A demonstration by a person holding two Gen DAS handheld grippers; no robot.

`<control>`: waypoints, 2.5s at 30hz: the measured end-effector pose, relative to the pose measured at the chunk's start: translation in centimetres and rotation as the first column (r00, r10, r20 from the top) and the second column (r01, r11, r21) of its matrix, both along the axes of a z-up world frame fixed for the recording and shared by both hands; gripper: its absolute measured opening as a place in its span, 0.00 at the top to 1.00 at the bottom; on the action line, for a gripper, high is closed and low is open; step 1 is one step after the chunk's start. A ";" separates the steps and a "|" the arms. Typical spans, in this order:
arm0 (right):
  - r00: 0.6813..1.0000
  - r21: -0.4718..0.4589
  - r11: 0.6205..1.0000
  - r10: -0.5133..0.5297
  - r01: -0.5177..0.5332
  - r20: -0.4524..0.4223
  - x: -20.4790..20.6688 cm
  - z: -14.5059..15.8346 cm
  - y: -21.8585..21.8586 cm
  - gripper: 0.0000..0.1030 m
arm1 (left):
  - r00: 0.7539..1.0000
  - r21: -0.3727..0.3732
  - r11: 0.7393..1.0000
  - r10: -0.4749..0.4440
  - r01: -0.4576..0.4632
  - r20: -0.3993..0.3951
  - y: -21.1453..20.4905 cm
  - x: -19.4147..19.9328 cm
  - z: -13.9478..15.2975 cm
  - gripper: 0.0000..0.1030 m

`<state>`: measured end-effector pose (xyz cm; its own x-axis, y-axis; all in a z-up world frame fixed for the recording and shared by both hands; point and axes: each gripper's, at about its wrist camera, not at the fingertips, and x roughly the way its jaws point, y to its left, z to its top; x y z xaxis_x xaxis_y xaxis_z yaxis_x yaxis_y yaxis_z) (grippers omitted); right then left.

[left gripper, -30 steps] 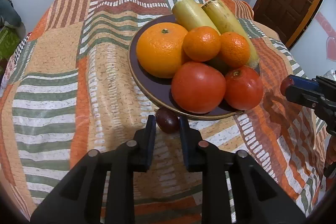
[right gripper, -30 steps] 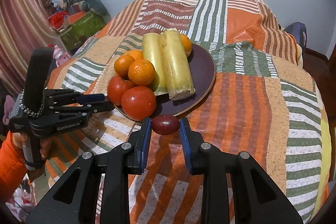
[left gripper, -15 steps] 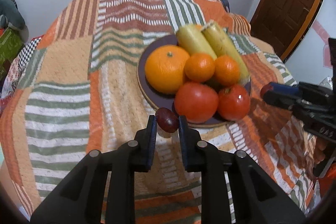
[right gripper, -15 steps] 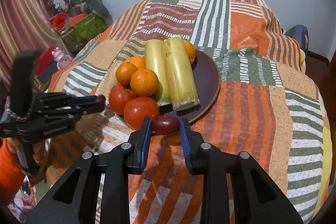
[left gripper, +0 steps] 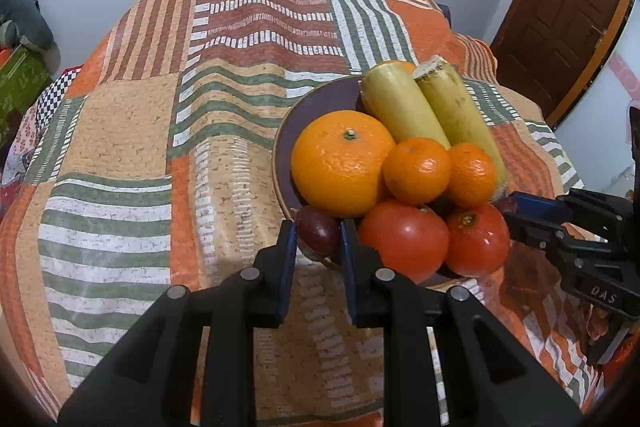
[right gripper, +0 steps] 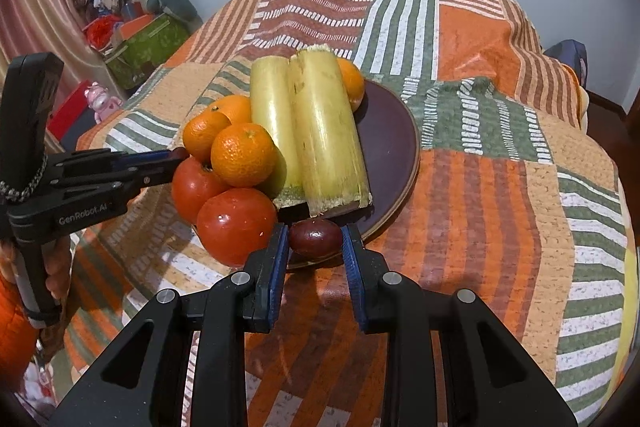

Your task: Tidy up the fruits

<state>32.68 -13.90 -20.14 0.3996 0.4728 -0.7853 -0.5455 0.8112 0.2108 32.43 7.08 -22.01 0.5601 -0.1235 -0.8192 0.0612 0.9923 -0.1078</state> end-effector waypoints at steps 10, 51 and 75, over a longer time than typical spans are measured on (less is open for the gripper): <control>1.000 -0.009 1.000 -0.005 0.005 -0.010 -0.1 0.3 0.0 0.69 | 1.000 0.002 1.000 0.021 -0.021 0.002 0.2 -0.4 0.5 0.68; 0.730 0.312 0.947 -0.268 0.078 0.629 -21.9 24.0 -5.5 0.15 | 0.676 0.010 0.994 0.064 -0.105 0.734 -5.0 -29.8 26.8 0.06; 0.693 0.316 0.941 -0.308 0.121 0.652 -23.6 23.5 -6.0 0.00 | 0.685 0.005 0.995 0.068 -0.103 0.725 -5.1 -30.4 25.8 0.00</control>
<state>9.12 -19.92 3.34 0.8923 0.4319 -0.1312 -0.4297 0.9018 0.0464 2.01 1.95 3.81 0.9871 -0.0210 -0.1588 0.0172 0.9995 -0.0253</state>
